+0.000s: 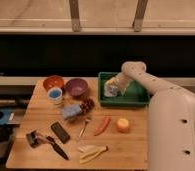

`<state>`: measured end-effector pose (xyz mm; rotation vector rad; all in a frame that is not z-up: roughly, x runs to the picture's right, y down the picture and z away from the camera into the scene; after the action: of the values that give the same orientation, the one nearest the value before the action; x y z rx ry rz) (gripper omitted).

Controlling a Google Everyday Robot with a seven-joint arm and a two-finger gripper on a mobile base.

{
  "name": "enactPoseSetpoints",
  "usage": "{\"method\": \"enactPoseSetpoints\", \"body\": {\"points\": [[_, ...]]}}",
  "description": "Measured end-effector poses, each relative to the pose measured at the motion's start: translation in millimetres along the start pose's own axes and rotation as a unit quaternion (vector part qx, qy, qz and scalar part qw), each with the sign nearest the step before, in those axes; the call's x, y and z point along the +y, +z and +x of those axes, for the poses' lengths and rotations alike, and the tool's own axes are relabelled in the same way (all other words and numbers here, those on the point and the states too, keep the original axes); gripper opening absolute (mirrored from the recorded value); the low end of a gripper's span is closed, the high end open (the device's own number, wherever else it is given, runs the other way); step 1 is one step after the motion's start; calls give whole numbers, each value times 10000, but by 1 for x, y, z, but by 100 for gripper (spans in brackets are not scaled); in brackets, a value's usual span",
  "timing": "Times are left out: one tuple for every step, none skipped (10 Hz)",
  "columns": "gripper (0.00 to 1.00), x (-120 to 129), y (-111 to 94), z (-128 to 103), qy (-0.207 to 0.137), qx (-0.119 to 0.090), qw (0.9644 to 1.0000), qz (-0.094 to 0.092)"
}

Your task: Place towel in purple bowl

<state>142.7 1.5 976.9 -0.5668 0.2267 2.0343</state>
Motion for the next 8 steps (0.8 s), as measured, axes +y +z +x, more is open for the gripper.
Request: {"method": "enactPoseSetpoints", "body": {"points": [[79,0,5,3,25,80,10000,-21],[73,-2,9,7,16,123,9999,-42],[66,-2,12,8,5,127,9999,-67],[56,-1,12,10,-8,138,9999,-69],[45,-4,10,10,4,141,9999,-55],[36,-5,10,11,7,165,9999,-35],[25,-4,11,13,3,183,9998,-43],[16,-1,13,14,-11,193,9998,-55]]}}
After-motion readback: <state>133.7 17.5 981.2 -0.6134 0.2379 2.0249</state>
